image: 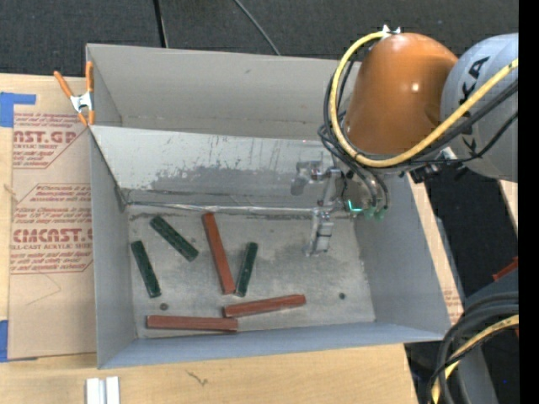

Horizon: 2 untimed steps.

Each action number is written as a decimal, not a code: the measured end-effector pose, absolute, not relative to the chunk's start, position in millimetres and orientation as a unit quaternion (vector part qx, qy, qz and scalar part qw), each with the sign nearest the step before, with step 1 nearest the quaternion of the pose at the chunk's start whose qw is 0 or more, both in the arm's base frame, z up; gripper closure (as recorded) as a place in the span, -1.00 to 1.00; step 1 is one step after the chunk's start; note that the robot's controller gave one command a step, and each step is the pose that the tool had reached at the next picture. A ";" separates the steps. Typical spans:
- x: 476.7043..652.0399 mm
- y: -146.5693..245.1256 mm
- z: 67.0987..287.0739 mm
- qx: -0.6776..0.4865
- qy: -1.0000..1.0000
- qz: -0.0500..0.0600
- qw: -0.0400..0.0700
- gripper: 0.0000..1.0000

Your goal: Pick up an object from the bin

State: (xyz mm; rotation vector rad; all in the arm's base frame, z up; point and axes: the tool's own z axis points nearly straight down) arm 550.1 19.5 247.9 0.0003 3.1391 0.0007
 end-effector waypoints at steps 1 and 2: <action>523.8 28.9 195.7 -0.040 0.999 0.000 0.003 -1.00; 509.6 39.8 127.9 -0.010 1.000 0.001 0.002 -1.00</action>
Offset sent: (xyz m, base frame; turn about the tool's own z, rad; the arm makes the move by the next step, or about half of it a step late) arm -0.0470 0.0244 -0.1412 0.0052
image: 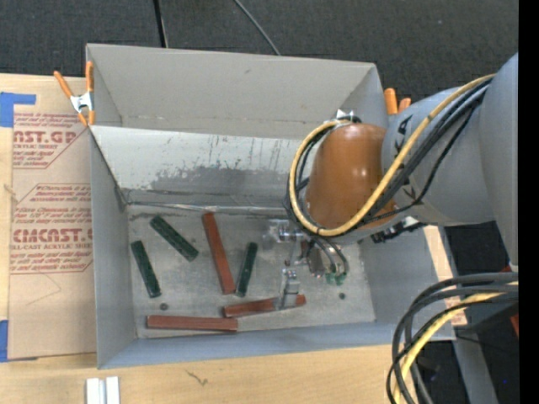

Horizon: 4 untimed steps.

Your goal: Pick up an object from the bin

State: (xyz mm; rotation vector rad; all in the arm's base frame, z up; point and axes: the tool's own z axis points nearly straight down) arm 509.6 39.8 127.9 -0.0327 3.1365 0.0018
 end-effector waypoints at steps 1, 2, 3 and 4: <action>506.6 11.8 96.3 -0.080 0.997 0.000 -0.001 -1.00; 489.5 71.1 70.6 -0.032 0.999 0.001 0.001 1.00; 489.5 71.1 70.6 -0.032 0.999 0.001 0.001 1.00; 486.5 117.2 222.1 -0.038 0.999 0.001 0.001 1.00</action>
Offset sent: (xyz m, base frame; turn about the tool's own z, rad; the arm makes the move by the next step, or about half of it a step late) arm -0.0207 0.0299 -0.0579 -0.0419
